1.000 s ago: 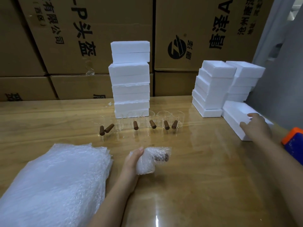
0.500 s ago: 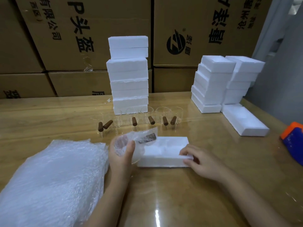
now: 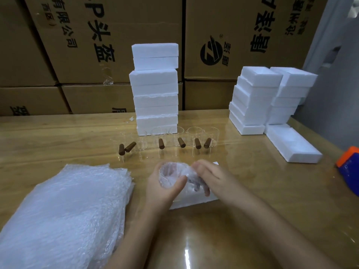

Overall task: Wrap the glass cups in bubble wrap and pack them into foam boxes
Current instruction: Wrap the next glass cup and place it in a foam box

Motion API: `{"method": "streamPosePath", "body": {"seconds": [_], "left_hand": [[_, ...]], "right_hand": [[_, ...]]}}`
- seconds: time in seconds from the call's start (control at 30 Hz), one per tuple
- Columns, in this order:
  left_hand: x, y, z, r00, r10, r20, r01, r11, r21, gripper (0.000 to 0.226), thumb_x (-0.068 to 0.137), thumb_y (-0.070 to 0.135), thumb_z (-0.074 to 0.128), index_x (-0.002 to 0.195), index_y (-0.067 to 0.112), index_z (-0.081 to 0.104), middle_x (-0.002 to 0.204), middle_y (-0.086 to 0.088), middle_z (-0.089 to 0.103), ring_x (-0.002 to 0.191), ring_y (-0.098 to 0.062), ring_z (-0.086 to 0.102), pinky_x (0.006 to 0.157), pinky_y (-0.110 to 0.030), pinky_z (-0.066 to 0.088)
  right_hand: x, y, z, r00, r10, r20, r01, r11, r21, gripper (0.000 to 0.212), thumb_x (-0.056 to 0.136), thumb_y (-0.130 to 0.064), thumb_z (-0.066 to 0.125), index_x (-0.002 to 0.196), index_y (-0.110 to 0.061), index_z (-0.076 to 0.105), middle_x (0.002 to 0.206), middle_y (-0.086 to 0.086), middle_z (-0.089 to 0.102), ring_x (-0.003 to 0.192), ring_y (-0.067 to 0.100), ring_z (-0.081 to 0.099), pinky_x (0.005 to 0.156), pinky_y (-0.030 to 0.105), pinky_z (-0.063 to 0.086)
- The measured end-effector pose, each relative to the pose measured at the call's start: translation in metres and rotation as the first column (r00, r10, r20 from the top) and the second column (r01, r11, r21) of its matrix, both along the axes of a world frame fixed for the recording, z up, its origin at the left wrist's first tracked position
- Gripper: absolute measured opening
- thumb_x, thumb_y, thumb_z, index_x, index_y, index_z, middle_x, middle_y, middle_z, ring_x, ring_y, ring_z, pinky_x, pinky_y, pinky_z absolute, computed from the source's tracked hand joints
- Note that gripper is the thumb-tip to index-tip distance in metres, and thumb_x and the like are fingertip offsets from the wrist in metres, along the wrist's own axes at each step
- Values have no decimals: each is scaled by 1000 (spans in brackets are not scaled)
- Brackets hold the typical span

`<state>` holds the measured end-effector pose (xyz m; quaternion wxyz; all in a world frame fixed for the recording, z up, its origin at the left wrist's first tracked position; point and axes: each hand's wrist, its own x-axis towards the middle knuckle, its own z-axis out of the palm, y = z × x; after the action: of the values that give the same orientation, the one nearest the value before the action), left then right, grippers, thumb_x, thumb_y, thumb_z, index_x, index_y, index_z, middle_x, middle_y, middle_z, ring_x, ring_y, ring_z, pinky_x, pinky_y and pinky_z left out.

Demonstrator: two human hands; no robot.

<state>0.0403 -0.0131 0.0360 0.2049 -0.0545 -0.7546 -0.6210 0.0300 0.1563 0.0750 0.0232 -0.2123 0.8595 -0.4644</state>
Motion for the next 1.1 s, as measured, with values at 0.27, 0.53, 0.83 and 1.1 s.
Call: {"method": "streamPosePath", "body": {"seconds": [0.27,0.53,0.83,1.1], "left_hand": [[-12,-10,5,978,-207,24,202,968,151,95,55,87,52,138,43,32,134,26,49,122,9,46,91,-11,38],[-24,-16,-30,937,156,314,-243,934,260,30,97,17,39,97,35,63,108,11,67,107,-7,60,91,-27,46],[-26,-15,-35,929,183,321,-192,981,-4,31,92,5,43,101,25,65,94,16,67,82,9,59,60,-7,42],[-29,-15,-40,931,224,287,-198,973,-117,33,94,5,39,106,25,63,93,18,64,81,5,57,61,-13,39]], "right_hand": [[-18,-18,-10,954,-298,-39,296,955,-32,48,99,-36,42,55,-20,33,43,-9,32,47,9,29,54,31,22],[-35,-12,12,885,-303,-353,416,856,307,39,101,-33,35,65,-19,33,49,-4,34,54,23,39,51,33,25],[-43,-34,-22,897,-145,-417,346,816,462,36,101,-32,35,68,-18,36,58,5,52,56,25,40,47,33,20],[-60,-14,-32,991,-94,90,56,934,352,36,103,-35,30,86,-21,57,73,-5,55,68,11,53,65,26,38]]}}
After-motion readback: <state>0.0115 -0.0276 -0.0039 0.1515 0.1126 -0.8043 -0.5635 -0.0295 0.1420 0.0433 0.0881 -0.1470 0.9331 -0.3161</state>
